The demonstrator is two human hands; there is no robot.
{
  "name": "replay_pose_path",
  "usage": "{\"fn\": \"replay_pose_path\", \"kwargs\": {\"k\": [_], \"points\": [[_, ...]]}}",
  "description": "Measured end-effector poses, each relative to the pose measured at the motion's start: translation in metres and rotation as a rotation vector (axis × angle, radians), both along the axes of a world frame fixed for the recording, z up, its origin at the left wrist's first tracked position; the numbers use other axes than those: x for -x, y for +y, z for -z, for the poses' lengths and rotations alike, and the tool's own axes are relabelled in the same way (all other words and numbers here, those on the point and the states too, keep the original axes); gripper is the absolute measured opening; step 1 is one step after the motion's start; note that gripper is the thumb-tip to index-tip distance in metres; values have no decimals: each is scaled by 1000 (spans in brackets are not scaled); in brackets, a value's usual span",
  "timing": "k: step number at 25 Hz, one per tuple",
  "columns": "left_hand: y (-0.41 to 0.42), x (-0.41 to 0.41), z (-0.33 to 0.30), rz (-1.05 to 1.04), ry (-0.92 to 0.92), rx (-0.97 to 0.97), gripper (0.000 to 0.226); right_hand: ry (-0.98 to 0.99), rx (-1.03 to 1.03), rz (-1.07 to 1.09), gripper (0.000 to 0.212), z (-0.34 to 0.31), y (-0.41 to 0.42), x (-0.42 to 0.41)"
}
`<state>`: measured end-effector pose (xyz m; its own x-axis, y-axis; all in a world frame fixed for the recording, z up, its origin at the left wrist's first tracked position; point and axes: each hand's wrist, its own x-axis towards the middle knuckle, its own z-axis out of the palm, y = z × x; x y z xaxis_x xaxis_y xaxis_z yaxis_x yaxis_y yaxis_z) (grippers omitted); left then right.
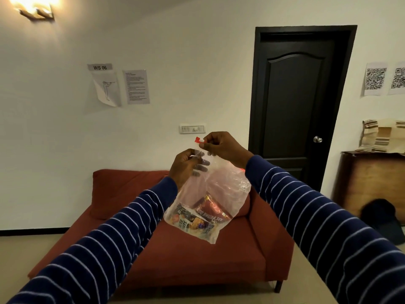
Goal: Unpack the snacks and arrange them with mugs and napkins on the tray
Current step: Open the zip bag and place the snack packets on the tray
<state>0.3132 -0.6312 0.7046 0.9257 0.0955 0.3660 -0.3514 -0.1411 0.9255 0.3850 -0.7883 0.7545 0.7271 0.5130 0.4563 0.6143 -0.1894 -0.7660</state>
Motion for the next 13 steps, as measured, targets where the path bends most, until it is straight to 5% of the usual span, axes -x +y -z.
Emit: {"fn": "replay_pose_path", "kwargs": {"k": [5, 13], "points": [[8, 4, -16, -145, -135, 80, 27, -50, -63, 7, 21, -4, 2, -3], [7, -2, -36, -244, -199, 23, 17, -81, -87, -12, 17, -7, 2, 3]]}}
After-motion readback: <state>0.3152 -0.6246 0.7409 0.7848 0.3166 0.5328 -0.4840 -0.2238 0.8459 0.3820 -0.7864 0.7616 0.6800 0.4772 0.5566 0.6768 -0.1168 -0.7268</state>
